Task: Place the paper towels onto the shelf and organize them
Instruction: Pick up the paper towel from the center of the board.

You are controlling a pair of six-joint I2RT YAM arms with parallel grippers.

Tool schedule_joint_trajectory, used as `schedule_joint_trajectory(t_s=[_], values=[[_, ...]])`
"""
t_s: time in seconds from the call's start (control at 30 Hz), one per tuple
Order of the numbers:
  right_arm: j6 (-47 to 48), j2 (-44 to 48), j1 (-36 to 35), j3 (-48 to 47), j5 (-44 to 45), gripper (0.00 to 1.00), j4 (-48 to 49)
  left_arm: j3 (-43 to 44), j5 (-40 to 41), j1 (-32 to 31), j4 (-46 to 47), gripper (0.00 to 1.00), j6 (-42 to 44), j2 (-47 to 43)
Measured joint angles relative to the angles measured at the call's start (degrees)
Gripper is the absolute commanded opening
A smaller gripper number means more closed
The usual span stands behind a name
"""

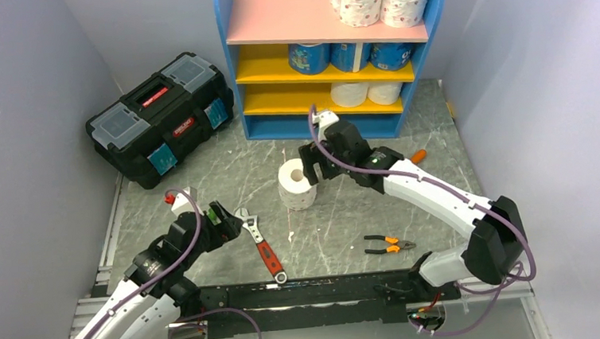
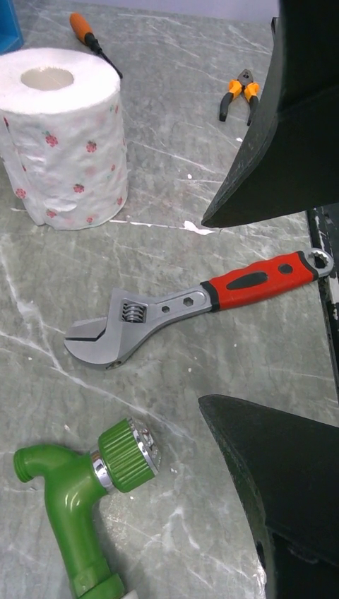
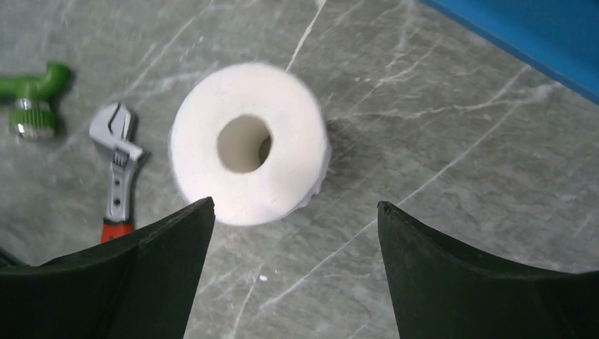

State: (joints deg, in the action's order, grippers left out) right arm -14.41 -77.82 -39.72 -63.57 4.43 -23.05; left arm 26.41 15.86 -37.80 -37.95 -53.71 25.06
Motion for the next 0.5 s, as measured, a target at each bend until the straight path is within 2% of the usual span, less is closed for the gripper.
schedule_joint_trajectory(t_s=[0.27, 0.4, 0.5], values=[[16.4, -0.7, -11.1, 0.7, -1.0, 0.85, 2.5, -2.1, -0.9, 0.0, -0.1, 0.94, -0.7, -0.2], [23.5, -0.6, -11.3, 1.1, -3.4, 0.91, 4.9, -2.1, -0.9, 0.0, -0.3, 0.94, -0.7, -0.2], [28.8, -0.2, -10.5, 1.6, -7.5, 0.87, 6.0, -2.1, -0.9, 0.0, -0.9, 0.94, -0.6, -0.4]])
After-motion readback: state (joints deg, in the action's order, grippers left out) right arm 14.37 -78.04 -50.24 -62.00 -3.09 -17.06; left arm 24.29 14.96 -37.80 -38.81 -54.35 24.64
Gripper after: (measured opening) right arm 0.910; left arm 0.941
